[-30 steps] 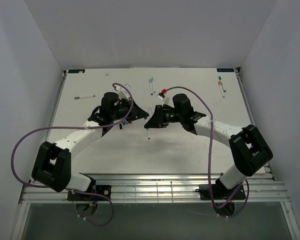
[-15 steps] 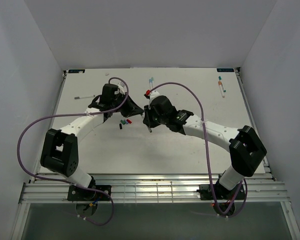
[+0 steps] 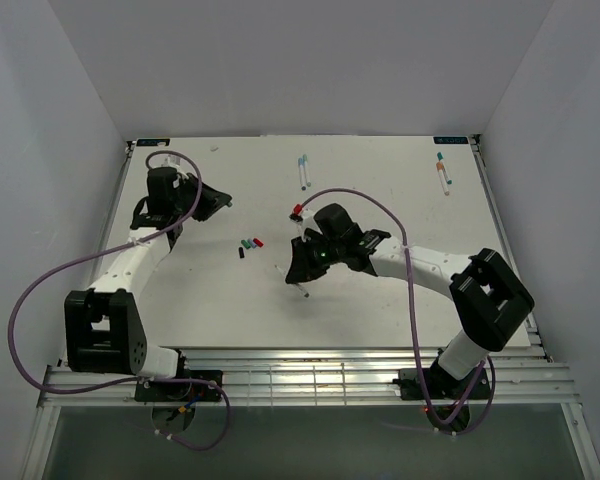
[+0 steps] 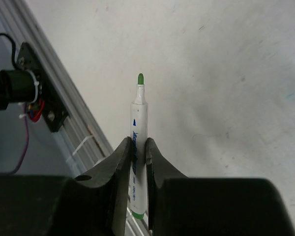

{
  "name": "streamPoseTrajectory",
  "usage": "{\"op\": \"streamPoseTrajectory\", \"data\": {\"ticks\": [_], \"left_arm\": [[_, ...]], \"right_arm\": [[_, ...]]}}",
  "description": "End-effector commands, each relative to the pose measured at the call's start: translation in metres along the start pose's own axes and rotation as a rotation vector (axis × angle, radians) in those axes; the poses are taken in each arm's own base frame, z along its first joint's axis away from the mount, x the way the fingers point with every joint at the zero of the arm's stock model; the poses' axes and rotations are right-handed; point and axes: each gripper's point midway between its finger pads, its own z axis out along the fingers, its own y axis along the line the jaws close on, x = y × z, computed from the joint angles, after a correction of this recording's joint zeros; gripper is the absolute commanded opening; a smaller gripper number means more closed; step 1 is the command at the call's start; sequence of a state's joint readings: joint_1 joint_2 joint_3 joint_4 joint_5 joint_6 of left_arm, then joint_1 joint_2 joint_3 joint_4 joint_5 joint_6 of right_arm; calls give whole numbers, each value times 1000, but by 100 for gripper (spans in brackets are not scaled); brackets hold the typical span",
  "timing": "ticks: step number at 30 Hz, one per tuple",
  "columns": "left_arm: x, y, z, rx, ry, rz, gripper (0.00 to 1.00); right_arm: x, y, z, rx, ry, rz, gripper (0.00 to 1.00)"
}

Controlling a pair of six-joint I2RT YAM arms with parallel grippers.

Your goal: Open the pen caps

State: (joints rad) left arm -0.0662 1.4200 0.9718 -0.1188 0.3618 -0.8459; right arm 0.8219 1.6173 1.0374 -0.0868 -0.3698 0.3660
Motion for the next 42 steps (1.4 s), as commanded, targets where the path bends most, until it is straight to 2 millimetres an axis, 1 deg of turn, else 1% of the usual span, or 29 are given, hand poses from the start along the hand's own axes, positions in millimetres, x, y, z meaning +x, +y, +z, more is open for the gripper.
{"op": "streamPoseTrajectory", "data": {"ticks": [1, 3, 4, 5, 6, 8, 9, 10, 11, 12, 13, 14, 16, 17, 18, 20, 21, 22, 23, 24, 25, 26, 28, 32, 33, 34, 35, 39, 42], "left_arm": [[-27, -8, -17, -5, -152, 79, 0], [-29, -7, -17, -25, -142, 115, 0], [-26, -2, -17, -42, -124, 123, 0], [-22, 0, -17, -47, -107, 131, 0], [-19, 3, -16, -52, -94, 152, 0], [-7, 16, -16, -75, -56, 159, 0], [-1, 21, -16, -84, -41, 167, 0], [9, 33, -15, -104, -14, 160, 0], [15, 38, -15, -108, 1, 157, 0], [23, 40, -15, -99, 23, 154, 0], [32, 50, -14, -107, 43, 148, 0], [38, 54, -14, -109, 56, 144, 0], [47, 63, -12, -116, 77, 134, 0], [53, 72, -11, -133, 96, 124, 0], [57, 75, -10, -139, 105, 121, 0], [63, 81, -6, -146, 124, 109, 0], [65, 83, -5, -148, 133, 105, 0], [65, 85, -3, -148, 135, 103, 0], [67, 87, -2, -152, 143, 96, 0], [69, 91, 1, -163, 152, 89, 0], [71, 93, 2, -168, 160, 83, 0], [72, 95, 4, -175, 165, 81, 0], [75, 102, 6, -195, 174, 69, 0], [81, 109, 11, -214, 192, 48, 0], [81, 112, 11, -222, 194, 41, 0], [83, 115, 14, -229, 200, 35, 1], [83, 116, 15, -232, 199, 35, 5], [82, 119, 19, -241, 193, 40, 13], [83, 121, 20, -249, 197, 37, 15]], "right_arm": [[12, 44, -7, -244, 61, 52, 8], [5, 33, -9, -174, 27, 49, 8], [-2, 19, -9, -104, -1, 34, 8], [1, 9, -11, -61, 18, 47, 8], [-6, -4, -15, -28, 4, 54, 8], [-17, -22, -22, 18, -19, 57, 8], [-26, -37, -29, 44, -45, 79, 8], [-32, -44, -33, 50, -62, 82, 8], [-36, -53, -37, 64, -76, 89, 8], [-43, -67, -43, 84, -96, 108, 8], [-47, -72, -47, 88, -108, 112, 8], [-54, -79, -50, 98, -124, 106, 8], [-60, -102, -57, 168, -134, 131, 8], [-74, -107, -62, 193, -157, 121, 8], [-73, -123, -63, 249, -146, 124, 8], [-79, -137, -62, 308, -138, 117, 8], [-93, -141, -66, 331, -155, 94, 8], [-93, -150, -68, 378, -145, 99, 8], [-94, -157, -66, 393, -136, 106, 8], [-102, -161, -69, 400, -150, 105, 8], [-103, -164, -68, 396, -149, 106, 8], [-102, -171, -64, 402, -140, 117, 8], [-104, -181, -65, 419, -140, 121, 8], [-96, -202, -61, 425, -116, 145, 8], [-96, -208, -63, 427, -118, 155, 8], [-96, -209, -62, 412, -117, 159, 8], [-95, -214, -61, 413, -111, 165, 8], [-97, -222, -59, 416, -109, 164, 8], [-99, -226, -55, 398, -105, 156, 8]]}}
